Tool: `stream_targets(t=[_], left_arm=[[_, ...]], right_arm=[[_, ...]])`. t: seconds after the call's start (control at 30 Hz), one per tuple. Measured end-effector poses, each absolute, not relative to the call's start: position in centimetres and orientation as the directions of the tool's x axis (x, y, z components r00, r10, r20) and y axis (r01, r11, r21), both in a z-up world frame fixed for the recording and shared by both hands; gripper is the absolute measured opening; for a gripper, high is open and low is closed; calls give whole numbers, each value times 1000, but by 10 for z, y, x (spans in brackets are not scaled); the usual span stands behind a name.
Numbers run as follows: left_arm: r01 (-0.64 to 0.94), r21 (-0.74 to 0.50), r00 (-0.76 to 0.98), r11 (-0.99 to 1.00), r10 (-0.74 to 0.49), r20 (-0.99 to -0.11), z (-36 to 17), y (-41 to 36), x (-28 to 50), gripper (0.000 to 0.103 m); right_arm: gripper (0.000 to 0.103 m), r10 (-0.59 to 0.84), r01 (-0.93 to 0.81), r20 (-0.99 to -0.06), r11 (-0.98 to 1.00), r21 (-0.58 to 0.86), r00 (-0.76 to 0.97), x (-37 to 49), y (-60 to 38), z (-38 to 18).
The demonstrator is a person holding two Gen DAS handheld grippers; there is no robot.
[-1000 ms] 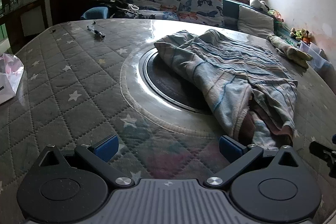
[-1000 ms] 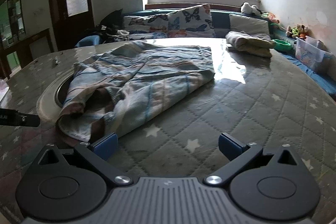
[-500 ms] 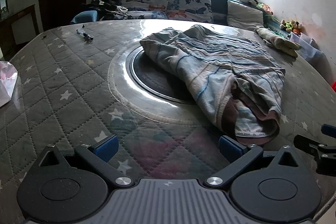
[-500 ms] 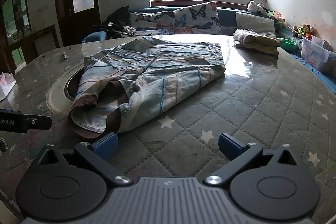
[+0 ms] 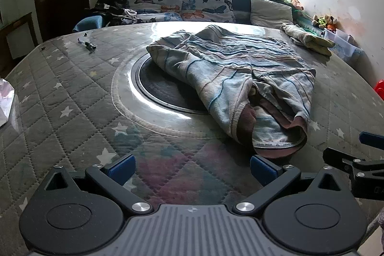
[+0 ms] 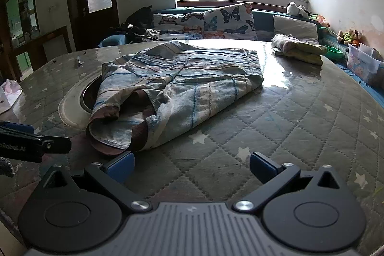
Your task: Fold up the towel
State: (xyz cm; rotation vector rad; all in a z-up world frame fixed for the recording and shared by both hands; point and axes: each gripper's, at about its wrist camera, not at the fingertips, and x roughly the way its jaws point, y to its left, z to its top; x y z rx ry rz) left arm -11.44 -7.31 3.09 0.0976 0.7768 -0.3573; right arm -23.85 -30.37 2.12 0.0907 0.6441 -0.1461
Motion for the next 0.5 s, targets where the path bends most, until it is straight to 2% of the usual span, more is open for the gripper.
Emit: stream_targets(t=[0.5], left_arm=[[363, -39, 645, 931, -281, -711, 28, -80, -112, 103]], right_arm=[[103, -106, 166, -612, 985, 42, 783, -234, -304, 19]])
